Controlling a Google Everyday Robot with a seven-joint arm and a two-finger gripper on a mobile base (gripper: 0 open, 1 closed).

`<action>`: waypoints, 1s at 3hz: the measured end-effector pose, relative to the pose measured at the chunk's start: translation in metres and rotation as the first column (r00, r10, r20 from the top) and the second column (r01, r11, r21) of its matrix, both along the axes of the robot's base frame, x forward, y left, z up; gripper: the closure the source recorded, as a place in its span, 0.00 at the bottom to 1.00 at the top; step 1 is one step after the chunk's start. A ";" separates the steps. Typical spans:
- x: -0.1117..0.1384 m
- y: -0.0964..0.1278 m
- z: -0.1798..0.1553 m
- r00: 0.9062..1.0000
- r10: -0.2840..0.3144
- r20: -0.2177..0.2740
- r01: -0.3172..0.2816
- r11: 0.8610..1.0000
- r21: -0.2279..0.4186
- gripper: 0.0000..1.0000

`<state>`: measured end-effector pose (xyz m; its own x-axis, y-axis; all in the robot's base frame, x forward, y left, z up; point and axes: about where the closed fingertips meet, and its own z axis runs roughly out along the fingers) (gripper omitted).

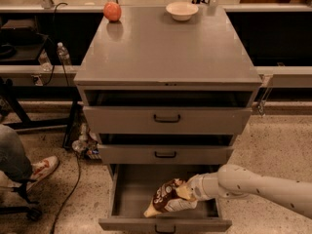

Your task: Place brown chip bag into bottom drawer

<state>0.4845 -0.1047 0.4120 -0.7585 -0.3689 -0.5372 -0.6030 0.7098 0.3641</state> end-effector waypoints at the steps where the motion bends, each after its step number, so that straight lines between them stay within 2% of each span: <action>1: 0.020 0.024 -0.046 1.000 0.022 -0.011 -0.021 0.989 0.149 1.00; 2: 0.027 0.042 -0.074 0.998 0.057 -0.025 -0.049 0.963 0.265 1.00; 3: 0.033 0.054 -0.095 0.995 0.088 -0.054 -0.061 0.924 0.378 0.75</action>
Offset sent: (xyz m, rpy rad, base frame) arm 0.0363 0.0572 -0.1030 0.4049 0.0539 0.0864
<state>0.5174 -0.0508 0.3169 -0.7769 -0.2068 -0.5947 -0.6125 0.4671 0.6377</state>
